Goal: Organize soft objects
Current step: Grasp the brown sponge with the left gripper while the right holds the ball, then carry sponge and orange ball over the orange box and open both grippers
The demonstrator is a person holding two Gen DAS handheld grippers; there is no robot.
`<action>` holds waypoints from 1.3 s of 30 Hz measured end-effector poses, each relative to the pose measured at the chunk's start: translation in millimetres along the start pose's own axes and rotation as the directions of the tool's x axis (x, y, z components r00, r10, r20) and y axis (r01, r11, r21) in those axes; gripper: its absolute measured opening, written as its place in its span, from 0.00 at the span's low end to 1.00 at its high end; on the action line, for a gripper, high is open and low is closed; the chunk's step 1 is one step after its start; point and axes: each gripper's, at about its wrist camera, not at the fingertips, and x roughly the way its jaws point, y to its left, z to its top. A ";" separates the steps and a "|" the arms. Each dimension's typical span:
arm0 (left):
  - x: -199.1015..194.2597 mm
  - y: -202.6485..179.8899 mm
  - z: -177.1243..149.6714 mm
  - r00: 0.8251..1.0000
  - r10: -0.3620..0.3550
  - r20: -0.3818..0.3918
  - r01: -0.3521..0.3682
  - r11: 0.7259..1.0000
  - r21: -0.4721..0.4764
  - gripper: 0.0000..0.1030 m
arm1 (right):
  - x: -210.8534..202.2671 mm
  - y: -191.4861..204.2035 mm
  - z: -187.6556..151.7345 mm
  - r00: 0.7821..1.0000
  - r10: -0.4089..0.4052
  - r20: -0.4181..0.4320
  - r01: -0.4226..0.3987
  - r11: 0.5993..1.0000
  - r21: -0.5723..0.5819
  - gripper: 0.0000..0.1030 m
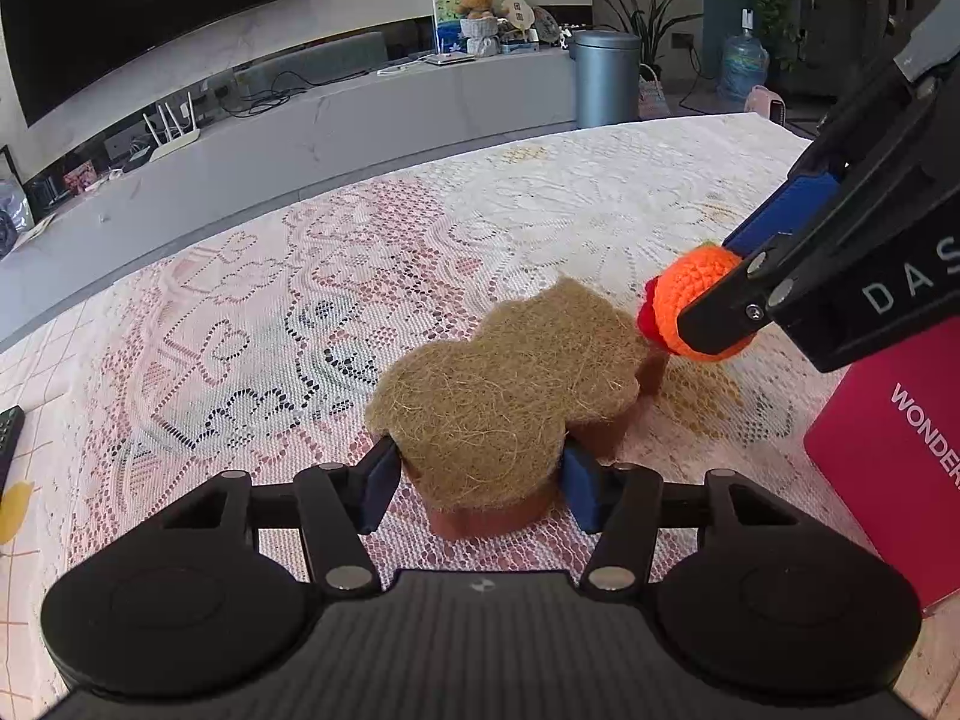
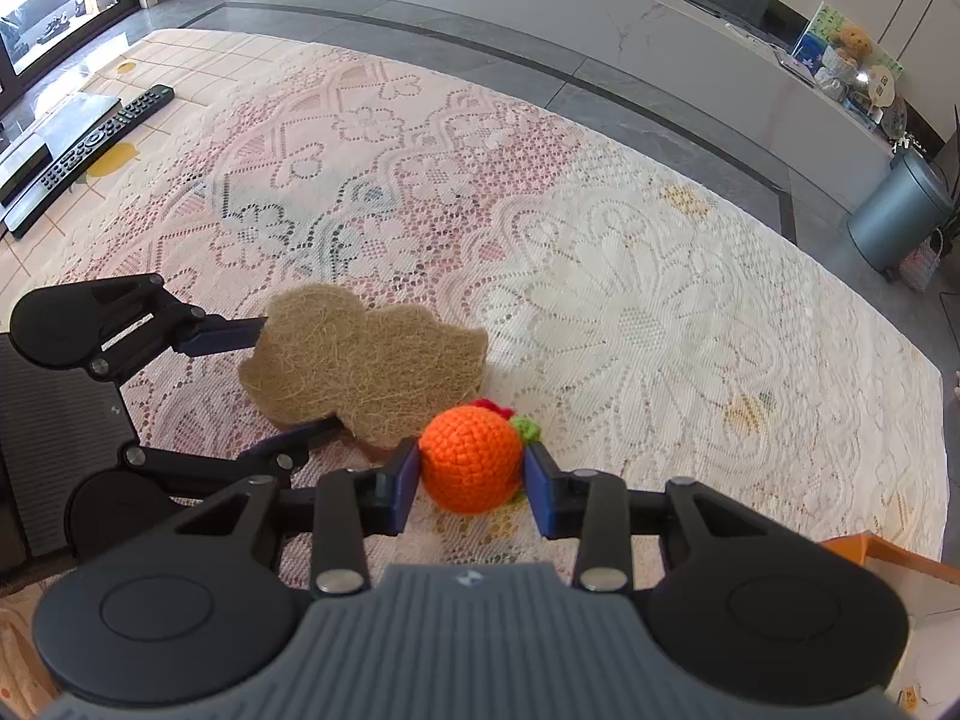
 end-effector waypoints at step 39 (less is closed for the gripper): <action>-192.8 -70.4 18.4 0.981 -0.081 0.179 0.111 0.980 -0.166 0.62 | -210.6 -64.1 -142.4 0.915 -0.067 0.399 -0.072 0.943 0.324 0.36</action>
